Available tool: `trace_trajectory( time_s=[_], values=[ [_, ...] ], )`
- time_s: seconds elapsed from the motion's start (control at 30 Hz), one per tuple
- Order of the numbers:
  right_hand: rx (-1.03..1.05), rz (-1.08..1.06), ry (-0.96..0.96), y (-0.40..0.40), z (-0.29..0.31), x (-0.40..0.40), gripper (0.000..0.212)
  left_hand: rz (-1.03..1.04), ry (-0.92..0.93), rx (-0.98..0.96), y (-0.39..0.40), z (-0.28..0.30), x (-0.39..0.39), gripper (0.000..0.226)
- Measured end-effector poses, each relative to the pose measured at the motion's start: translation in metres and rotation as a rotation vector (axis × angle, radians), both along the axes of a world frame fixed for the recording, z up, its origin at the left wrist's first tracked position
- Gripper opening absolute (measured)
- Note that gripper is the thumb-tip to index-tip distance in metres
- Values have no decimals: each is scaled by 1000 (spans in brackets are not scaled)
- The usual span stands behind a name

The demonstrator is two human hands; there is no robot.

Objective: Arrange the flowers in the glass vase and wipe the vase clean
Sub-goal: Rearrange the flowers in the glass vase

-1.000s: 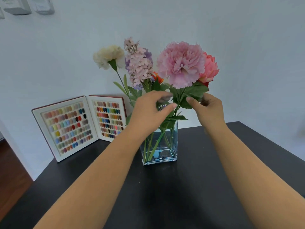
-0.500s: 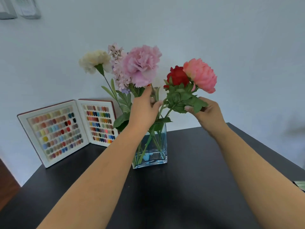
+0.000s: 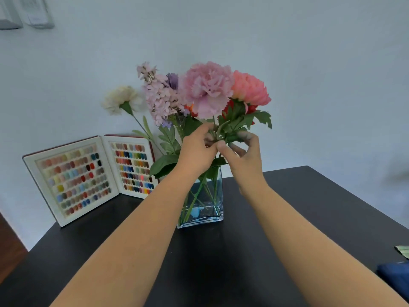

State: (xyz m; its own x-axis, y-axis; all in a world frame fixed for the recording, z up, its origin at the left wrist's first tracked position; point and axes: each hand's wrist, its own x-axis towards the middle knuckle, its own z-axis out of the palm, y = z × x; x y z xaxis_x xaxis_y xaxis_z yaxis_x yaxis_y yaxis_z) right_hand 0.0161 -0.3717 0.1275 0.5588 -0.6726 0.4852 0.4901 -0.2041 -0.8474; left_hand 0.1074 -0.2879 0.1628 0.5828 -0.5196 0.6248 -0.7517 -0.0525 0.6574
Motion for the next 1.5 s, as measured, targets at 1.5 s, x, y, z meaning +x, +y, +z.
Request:
trace_trajectory(
  time_s=[1.5],
  values=[
    [313, 172, 35, -37, 5, -16, 19, 164, 6, -182, 18, -3, -16, 69]
  ],
)
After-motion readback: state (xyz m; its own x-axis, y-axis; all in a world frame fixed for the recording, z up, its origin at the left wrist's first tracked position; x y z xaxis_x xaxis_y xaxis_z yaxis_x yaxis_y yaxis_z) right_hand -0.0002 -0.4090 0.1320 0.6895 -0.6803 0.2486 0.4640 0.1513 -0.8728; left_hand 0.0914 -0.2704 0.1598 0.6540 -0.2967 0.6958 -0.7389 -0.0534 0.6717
